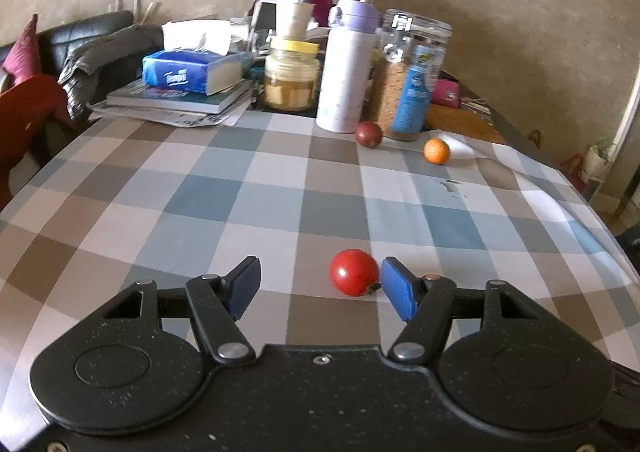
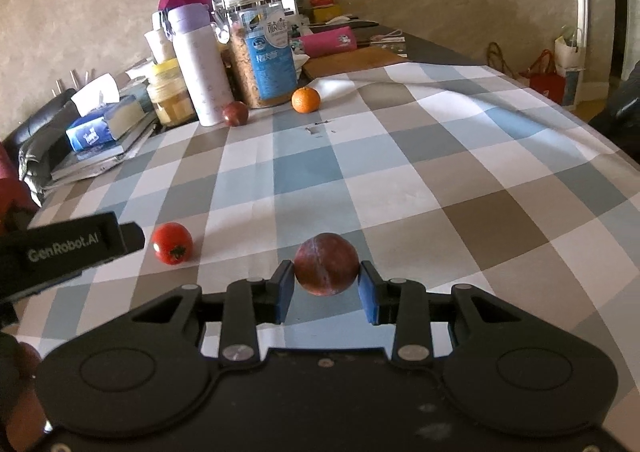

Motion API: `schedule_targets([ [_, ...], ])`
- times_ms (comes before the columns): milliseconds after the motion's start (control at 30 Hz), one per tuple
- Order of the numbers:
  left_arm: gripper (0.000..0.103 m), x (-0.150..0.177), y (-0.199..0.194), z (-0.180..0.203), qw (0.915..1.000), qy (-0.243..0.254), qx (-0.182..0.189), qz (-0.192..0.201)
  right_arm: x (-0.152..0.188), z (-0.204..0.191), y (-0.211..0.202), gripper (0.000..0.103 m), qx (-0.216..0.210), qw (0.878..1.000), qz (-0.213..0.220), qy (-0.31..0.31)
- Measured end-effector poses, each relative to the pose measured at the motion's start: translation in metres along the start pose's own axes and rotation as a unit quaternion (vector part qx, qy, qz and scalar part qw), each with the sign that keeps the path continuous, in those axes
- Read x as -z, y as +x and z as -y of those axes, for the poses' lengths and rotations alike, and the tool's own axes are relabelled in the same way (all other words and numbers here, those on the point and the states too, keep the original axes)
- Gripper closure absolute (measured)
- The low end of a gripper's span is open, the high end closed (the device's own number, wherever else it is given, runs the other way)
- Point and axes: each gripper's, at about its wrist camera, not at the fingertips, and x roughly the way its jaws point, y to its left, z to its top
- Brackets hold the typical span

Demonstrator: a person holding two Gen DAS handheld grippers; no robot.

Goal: Organize fruits
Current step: 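Close the right tool on the plum while the left tool closes on the tomato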

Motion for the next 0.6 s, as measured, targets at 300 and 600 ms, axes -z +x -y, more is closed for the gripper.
schedule_targets([
  [300, 0.034, 0.000, 0.013, 0.023, 0.9975, 0.058, -0.040, -0.009, 0.002, -0.002, 0.004, 0.067, 0.013, 1.000, -0.015, -0.014],
  [600, 0.034, -0.009, 0.031, 0.042, 0.9931, 0.100, -0.054, -0.026, 0.005, -0.006, 0.004, 0.067, 0.021, 0.999, -0.013, -0.030],
])
